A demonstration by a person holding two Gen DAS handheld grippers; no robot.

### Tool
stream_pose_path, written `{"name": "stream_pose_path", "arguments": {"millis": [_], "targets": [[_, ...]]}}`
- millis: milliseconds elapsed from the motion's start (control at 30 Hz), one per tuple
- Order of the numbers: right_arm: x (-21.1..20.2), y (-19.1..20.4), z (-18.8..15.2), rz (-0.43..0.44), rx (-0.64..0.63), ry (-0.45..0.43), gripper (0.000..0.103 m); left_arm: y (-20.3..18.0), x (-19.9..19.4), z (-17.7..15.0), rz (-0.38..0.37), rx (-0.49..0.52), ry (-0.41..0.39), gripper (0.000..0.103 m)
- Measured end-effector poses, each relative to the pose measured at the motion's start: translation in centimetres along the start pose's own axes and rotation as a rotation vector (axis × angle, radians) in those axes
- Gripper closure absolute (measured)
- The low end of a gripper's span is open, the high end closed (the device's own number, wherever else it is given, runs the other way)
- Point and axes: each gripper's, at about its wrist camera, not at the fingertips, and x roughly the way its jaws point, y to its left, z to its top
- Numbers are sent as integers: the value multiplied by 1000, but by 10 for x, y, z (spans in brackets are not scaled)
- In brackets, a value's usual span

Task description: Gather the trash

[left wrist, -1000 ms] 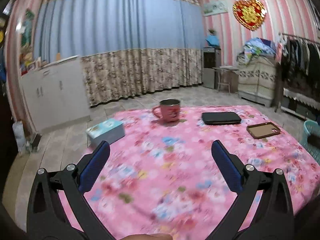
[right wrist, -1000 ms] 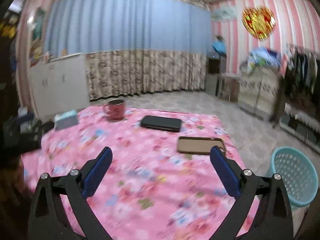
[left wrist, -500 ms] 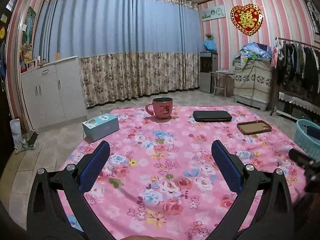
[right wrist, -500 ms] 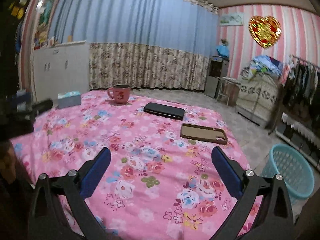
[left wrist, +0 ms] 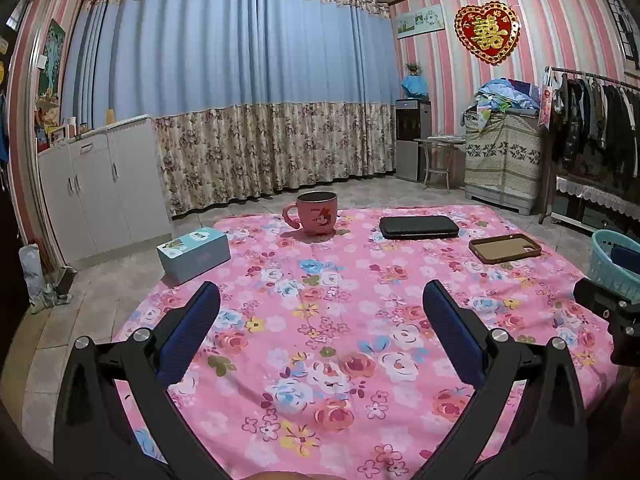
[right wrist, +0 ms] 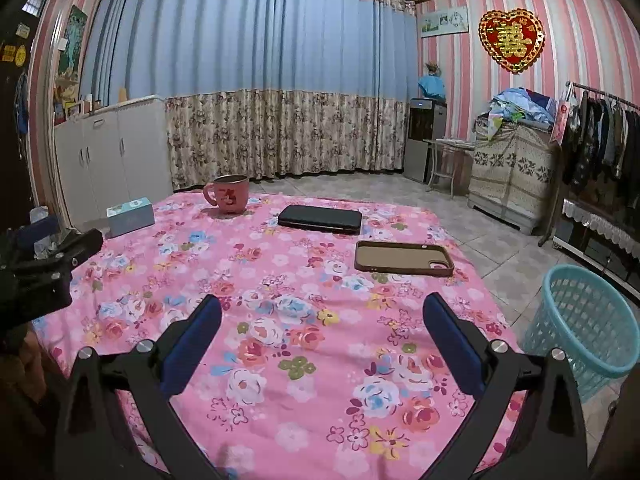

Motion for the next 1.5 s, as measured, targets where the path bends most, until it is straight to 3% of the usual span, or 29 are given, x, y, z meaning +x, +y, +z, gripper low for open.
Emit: {"name": "stream_pose_path", "arguments": {"millis": [1500], "targets": [[2, 2, 1, -24, 8, -2, 5, 1, 2, -3, -47, -11, 30, 5]]}}
